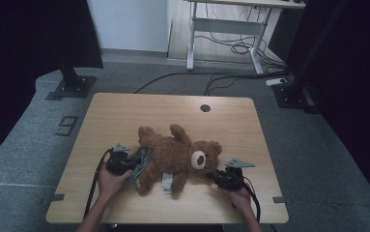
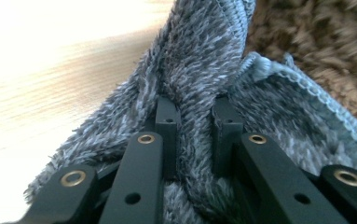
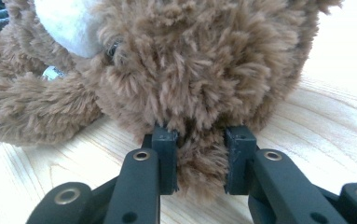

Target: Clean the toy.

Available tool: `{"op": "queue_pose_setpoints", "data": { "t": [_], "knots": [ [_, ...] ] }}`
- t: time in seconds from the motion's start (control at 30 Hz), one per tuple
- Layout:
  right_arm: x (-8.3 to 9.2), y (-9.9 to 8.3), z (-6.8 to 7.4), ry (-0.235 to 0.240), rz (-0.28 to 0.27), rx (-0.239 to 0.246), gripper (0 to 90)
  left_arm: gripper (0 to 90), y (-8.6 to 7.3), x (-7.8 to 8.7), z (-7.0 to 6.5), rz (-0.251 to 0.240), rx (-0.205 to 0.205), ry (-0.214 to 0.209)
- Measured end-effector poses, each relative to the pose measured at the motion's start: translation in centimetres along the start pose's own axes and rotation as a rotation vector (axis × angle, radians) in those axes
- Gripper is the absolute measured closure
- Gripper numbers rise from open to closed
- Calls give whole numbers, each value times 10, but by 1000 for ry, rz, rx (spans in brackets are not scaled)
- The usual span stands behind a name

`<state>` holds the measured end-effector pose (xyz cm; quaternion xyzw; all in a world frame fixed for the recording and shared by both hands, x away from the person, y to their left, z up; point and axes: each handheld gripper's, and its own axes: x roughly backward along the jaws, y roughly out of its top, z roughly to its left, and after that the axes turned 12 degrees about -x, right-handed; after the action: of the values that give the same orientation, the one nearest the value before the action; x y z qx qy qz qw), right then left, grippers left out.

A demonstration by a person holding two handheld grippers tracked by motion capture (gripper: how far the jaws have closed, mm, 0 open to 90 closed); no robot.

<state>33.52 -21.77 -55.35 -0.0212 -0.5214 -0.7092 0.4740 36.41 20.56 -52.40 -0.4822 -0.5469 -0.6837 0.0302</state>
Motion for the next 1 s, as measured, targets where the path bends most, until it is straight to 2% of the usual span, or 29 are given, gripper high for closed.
{"op": "queue_pose_setpoints", "data": {
  "t": [0.17, 0.27, 0.37, 0.43, 0.5, 0.57, 0.63, 0.73, 1.0],
  "knots": [
    [0, 0, 0, 2, 1, -1, 711, 765, 17, 27, -11, -127, -30, 2],
    [0, 0, 0, 2, 1, -1, 711, 765, 34, 42, -23, -196, -65, -1],
    [0, 0, -1, 3, 1, -2, 711, 765, 53, 48, -35, -247, -103, -14],
    [0, 0, 0, 3, 1, -1, 711, 765, 67, 44, -41, -250, -127, -15],
    [0, 0, -1, 3, 1, -1, 711, 765, 80, 35, -45, -238, -150, 7],
    [0, 0, -1, 5, 1, -3, 711, 764, 90, 21, -46, -209, -152, 18],
    [0, 0, -1, 6, 2, -5, 711, 763, 93, 8, -41, -177, -133, 19],
    [1, 0, -2, 12, -2, -7, 711, 763, 86, -1, -32, -171, -80, 6],
    [0, 1, -2, 13, -2, -6, 712, 764, 61, 11, -13, -130, -64, 76]
  ]
}}
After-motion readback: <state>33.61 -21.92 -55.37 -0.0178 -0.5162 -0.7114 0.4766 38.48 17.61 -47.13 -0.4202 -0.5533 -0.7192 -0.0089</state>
